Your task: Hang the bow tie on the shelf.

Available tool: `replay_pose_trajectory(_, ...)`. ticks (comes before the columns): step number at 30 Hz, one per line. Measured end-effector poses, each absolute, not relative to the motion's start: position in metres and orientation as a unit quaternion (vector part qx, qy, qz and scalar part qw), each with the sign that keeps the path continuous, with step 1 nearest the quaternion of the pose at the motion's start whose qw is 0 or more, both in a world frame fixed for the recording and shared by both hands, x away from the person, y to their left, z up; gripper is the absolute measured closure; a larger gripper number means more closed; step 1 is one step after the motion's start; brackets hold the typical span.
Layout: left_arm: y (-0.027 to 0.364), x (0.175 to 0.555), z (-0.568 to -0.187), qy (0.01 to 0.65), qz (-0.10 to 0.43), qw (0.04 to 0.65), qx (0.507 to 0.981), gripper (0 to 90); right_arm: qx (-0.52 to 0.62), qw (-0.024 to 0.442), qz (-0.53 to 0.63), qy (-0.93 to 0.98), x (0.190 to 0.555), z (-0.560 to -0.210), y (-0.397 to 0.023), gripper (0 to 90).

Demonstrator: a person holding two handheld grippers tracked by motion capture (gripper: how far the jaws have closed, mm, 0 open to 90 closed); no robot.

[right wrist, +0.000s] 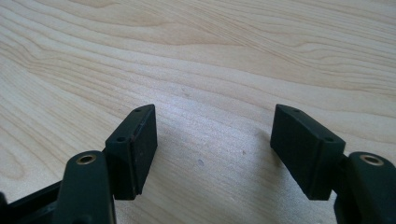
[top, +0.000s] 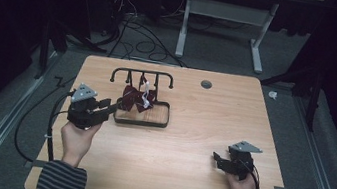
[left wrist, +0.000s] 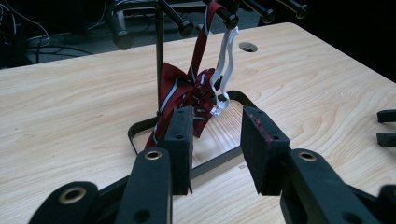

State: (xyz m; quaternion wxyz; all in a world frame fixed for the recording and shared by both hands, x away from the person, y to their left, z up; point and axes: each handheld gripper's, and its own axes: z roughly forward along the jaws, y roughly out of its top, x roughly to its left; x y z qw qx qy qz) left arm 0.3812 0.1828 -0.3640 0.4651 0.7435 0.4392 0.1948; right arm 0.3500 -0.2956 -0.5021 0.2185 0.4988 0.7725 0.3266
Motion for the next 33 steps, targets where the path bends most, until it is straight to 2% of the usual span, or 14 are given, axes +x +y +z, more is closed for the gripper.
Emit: replay_pose_trajectory(33, 0.195, 0.360, -0.394, 0.460, 0.177, 0.457, 0.740, 63.2, 0.498, 0.219, 0.326, 0.773, 0.350, -0.502, -0.296, 33.1)
